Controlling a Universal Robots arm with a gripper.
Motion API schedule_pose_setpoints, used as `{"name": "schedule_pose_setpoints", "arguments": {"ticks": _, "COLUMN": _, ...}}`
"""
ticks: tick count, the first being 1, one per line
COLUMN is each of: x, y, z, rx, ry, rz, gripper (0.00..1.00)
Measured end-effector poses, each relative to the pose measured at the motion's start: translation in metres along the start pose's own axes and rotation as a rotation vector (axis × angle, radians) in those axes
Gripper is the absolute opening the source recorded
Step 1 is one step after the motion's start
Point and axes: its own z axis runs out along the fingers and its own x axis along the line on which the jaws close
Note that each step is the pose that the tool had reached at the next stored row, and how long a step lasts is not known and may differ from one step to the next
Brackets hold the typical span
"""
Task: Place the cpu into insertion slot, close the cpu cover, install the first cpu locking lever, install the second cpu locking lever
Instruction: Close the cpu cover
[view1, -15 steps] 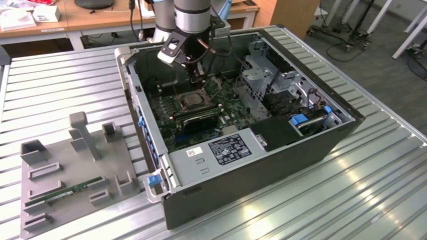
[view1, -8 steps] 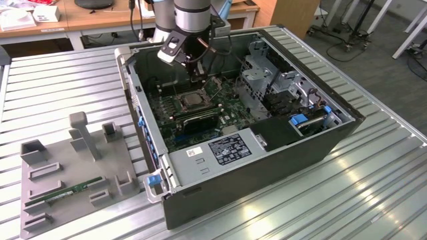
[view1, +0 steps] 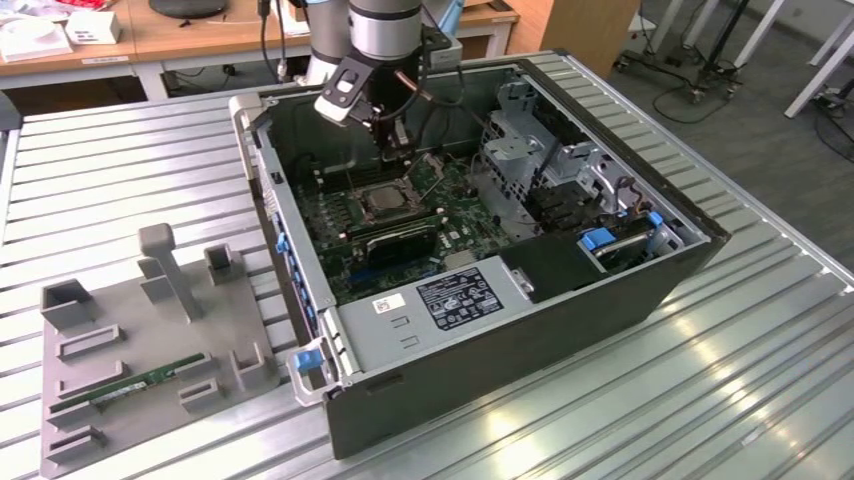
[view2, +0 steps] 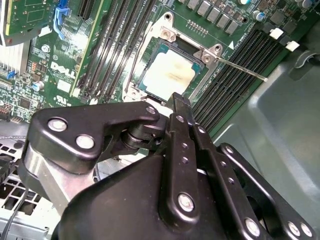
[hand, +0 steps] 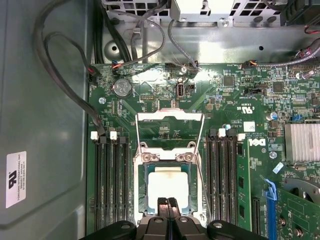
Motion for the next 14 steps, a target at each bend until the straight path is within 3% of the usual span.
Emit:
{"name": "schedule_pose_setpoints", "arguments": {"ticks": 9, "x": 0.0000, "y": 0.0000, "z": -0.0008, "rx": 0.0000, "ry": 0.0000, "rz": 0.000, "gripper": 0.11}}
{"name": "schedule_pose_setpoints", "arguments": {"ticks": 14, "x": 0.0001, "y": 0.0003, "z": -0.0052, "rx": 0.0001, "ry": -0.0001, "rz": 0.000, "gripper": 0.11}}
